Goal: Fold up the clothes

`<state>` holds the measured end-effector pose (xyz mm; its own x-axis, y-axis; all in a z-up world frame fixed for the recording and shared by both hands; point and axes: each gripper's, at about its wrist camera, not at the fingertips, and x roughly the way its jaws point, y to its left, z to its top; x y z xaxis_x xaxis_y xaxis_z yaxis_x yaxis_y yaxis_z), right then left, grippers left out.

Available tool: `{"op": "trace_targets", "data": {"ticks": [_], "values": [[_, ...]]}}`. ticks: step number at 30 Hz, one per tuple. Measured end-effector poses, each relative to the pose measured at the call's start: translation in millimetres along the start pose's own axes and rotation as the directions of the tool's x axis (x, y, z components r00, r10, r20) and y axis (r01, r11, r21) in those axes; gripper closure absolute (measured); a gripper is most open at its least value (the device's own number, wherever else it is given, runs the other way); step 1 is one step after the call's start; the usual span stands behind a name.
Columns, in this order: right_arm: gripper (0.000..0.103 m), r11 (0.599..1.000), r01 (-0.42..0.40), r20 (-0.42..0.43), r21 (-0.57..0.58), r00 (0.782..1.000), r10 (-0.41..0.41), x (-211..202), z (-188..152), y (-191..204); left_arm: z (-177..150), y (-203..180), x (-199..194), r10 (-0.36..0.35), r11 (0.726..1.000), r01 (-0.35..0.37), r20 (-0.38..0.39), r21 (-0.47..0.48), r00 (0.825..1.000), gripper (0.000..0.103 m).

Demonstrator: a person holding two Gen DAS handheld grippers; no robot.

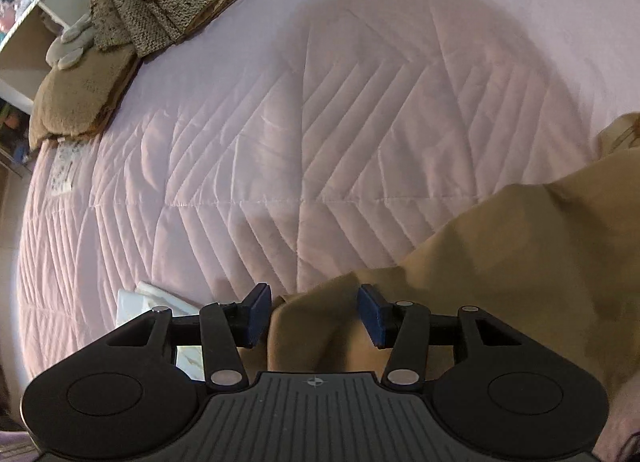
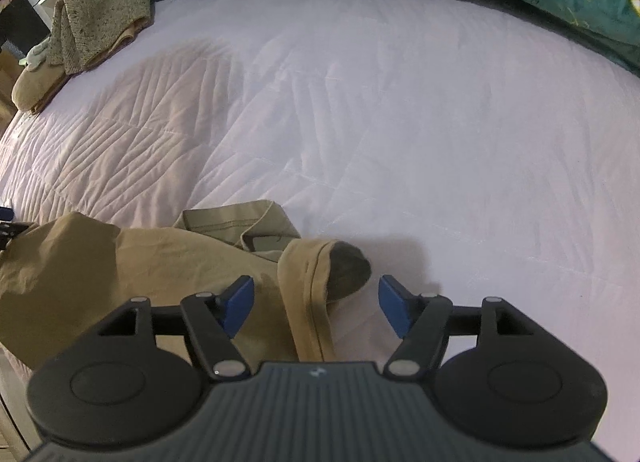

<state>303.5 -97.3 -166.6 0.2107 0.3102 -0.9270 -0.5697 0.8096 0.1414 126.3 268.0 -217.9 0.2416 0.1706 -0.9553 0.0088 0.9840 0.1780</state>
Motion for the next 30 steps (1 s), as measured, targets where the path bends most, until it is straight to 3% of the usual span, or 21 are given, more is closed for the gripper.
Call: {"op": "trace_targets", "data": {"ticks": [4,8,17,18,19,20,21,22,23,24,30], "values": [[0.032,0.999,0.002,-0.02,-0.039,1.0,-0.003,10,6,4,-8,11,-10,-0.031,0.997,0.03,-0.008,-0.077,0.999,0.052],[0.032,0.998,-0.021,-0.049,-0.06,0.999,0.018,20,10,6,-14,7,-4,-0.015,1.0,0.015,-0.032,-0.021,0.999,0.052],[0.032,0.992,-0.065,-0.075,-0.108,0.996,0.057,33,8,14,-13,7,19,-0.008,1.0,0.007,-0.039,-0.028,0.999,0.052],[0.035,0.991,-0.073,-0.061,-0.117,0.996,0.066,32,8,14,-13,5,21,-0.009,1.0,0.008,-0.033,-0.024,0.999,0.056],[0.038,0.989,-0.082,-0.043,-0.125,0.996,0.077,30,7,14,-14,3,22,-0.024,1.0,0.024,-0.023,-0.017,0.999,0.076],[0.047,0.987,-0.094,-0.03,-0.129,0.995,0.091,28,6,13,-14,1,21,-0.048,0.999,0.048,-0.017,-0.01,0.999,0.093],[0.065,0.986,-0.11,-0.021,-0.129,0.994,0.108,27,5,13,-15,-3,21,-0.054,0.999,0.054,-0.018,-0.002,0.998,0.099],[0.074,0.984,-0.118,-0.013,-0.134,0.993,0.117,25,4,13,-16,-6,21,-0.043,0.999,0.043,-0.01,0.012,0.999,0.099],[0.089,0.982,-0.123,-0.006,-0.142,0.992,0.123,23,2,13,-18,-8,19,-0.037,0.999,0.037,-0.001,0.019,0.999,0.099],[0.094,0.981,-0.123,0.006,-0.149,0.992,0.126,21,-1,13,-19,-8,17,-0.038,0.999,0.037,0.008,0.013,0.999,0.1],[0.095,0.983,-0.12,0.088,-0.136,0.987,0.133,-11,-17,4,-24,-8,-10,-0.036,0.999,0.036,0.074,0.003,0.997,0.1]]}}
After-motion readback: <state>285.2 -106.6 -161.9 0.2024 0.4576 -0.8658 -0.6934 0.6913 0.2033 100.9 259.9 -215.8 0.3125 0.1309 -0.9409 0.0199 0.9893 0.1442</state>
